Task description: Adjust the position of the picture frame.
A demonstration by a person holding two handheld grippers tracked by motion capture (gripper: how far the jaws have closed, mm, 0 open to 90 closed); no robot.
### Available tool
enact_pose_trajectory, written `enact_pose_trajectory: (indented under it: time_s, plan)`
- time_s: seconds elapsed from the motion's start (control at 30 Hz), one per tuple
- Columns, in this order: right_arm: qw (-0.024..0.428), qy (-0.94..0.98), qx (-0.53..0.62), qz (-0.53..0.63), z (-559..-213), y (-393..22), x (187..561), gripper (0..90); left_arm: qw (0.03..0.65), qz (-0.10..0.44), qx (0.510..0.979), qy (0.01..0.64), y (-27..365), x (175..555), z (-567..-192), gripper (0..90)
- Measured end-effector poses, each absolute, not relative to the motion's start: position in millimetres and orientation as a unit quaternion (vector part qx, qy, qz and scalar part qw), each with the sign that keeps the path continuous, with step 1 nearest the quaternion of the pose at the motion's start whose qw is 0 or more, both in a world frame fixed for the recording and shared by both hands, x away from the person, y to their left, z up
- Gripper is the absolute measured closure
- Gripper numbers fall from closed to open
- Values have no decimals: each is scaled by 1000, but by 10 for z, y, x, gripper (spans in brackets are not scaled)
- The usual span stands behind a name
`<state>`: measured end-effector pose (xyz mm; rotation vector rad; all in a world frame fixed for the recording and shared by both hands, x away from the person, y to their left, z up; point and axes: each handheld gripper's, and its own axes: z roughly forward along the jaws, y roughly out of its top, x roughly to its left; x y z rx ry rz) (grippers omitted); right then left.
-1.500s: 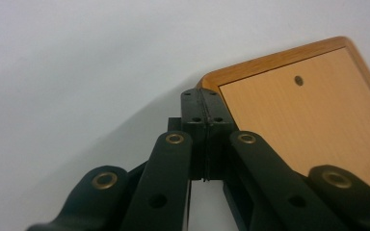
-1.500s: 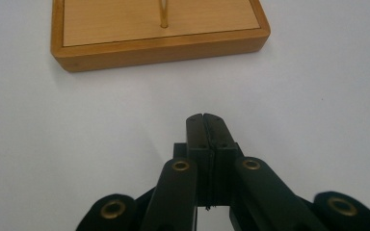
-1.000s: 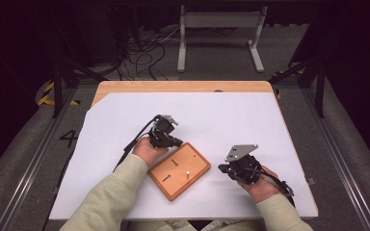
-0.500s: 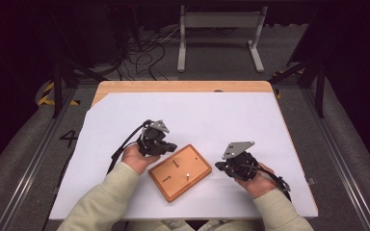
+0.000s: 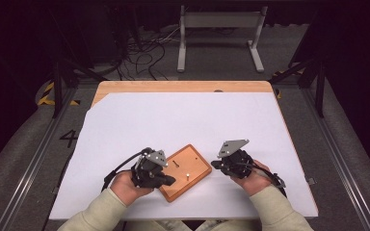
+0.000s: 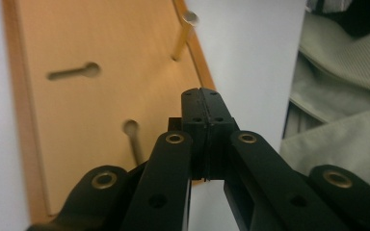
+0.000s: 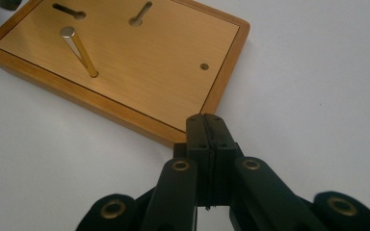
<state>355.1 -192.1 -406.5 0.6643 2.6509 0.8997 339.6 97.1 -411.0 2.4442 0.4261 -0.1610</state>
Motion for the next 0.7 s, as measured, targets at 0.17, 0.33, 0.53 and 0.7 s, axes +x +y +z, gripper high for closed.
enact_pose_trajectory:
  time_s: [0.17,0.33,0.53,0.7]
  plan:
    - [130,915,225,310,-4073,-1909,3550,900,308,-81,936,150,926,3279,-4205,895]
    - [130,914,225,310,-4075,-1909,3551,900,284,-95,945,129,819,3239,-4245,895]
    - [131,914,226,310,-4074,-1911,3550,900,253,-112,955,108,726,3193,-4299,895]
    - [134,914,224,310,-4068,-1900,3544,900,230,-105,961,110,706,3199,-4342,895]
